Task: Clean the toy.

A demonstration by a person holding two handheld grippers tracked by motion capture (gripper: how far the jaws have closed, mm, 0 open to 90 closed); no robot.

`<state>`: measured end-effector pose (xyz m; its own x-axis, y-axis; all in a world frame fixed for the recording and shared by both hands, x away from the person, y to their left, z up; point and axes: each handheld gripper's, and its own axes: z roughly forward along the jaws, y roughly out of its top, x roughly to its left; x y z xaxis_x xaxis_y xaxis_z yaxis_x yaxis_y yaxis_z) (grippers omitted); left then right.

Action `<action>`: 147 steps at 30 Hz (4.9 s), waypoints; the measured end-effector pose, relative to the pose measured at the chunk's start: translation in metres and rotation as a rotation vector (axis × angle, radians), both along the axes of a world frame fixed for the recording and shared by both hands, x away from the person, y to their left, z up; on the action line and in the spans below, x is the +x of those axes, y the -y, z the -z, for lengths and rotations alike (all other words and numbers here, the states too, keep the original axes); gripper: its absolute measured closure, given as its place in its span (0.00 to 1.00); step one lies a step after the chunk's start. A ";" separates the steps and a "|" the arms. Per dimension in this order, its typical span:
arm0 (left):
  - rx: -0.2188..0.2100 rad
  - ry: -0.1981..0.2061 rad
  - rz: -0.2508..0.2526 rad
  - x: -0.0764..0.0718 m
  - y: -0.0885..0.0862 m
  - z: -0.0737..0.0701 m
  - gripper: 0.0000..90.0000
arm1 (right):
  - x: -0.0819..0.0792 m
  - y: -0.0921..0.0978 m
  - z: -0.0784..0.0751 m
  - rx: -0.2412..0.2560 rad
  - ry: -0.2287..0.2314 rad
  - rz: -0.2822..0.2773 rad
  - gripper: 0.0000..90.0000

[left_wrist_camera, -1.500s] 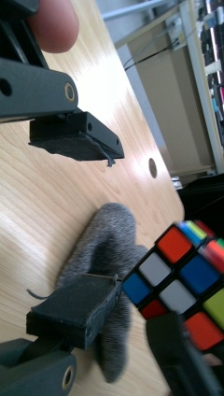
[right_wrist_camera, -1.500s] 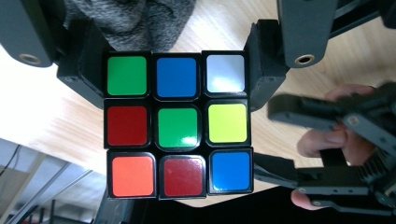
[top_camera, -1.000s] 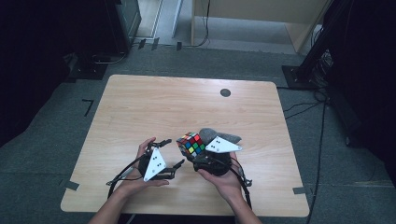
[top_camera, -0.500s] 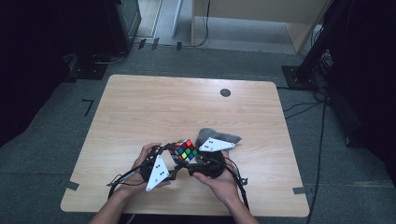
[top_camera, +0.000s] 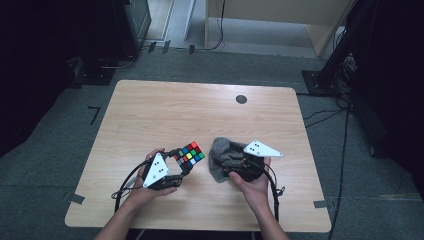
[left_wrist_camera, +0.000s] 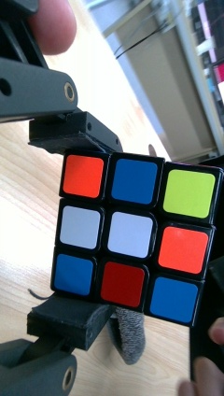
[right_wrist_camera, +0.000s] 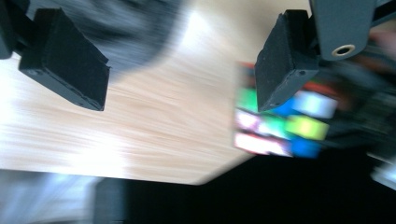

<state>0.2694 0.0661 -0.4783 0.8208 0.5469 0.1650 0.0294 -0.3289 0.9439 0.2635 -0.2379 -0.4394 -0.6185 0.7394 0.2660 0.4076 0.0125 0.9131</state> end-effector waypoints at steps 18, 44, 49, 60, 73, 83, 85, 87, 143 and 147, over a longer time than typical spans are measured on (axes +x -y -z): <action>-0.192 -0.161 0.023 0.009 -0.025 -0.010 0.36 | 0.027 -0.027 0.079 -0.500 -0.156 0.142 0.25; -0.044 -0.114 0.077 -0.009 0.006 -0.001 0.37 | -0.042 -0.045 -0.022 -0.021 0.240 -0.156 0.82; -0.038 -0.088 0.108 -0.015 0.012 0.000 0.37 | -0.039 -0.053 -0.009 0.030 0.156 -0.202 0.81; -0.044 -0.048 0.116 -0.019 0.007 -0.004 0.38 | -0.022 -0.035 -0.001 0.045 0.059 -0.139 0.78; -0.054 -0.039 0.132 -0.021 0.008 -0.005 0.38 | -0.025 -0.039 -0.012 0.046 0.054 -0.174 0.79; 0.004 -0.029 0.053 -0.017 0.007 -0.005 0.38 | -0.019 -0.026 -0.007 0.058 0.028 -0.112 0.77; 0.055 -0.042 0.014 -0.016 0.014 -0.004 0.38 | -0.028 -0.038 -0.015 -0.018 0.102 -0.138 0.77; 0.105 -0.044 -0.020 -0.017 0.021 -0.004 0.38 | -0.037 -0.053 -0.019 -0.144 0.164 -0.146 0.76; -0.092 -0.036 0.100 -0.019 -0.002 -0.021 0.38 | -0.020 -0.028 -0.003 -0.100 0.154 -0.075 0.78; -0.091 -0.038 0.114 -0.021 0.001 -0.020 0.38 | -0.033 -0.040 -0.015 -0.104 0.251 -0.138 0.77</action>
<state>0.2486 0.0654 -0.4578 0.8832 0.4610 0.0863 0.0332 -0.2450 0.9690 0.2304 -0.1981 -0.4245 -0.7520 0.6589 0.0198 0.1574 0.1503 0.9760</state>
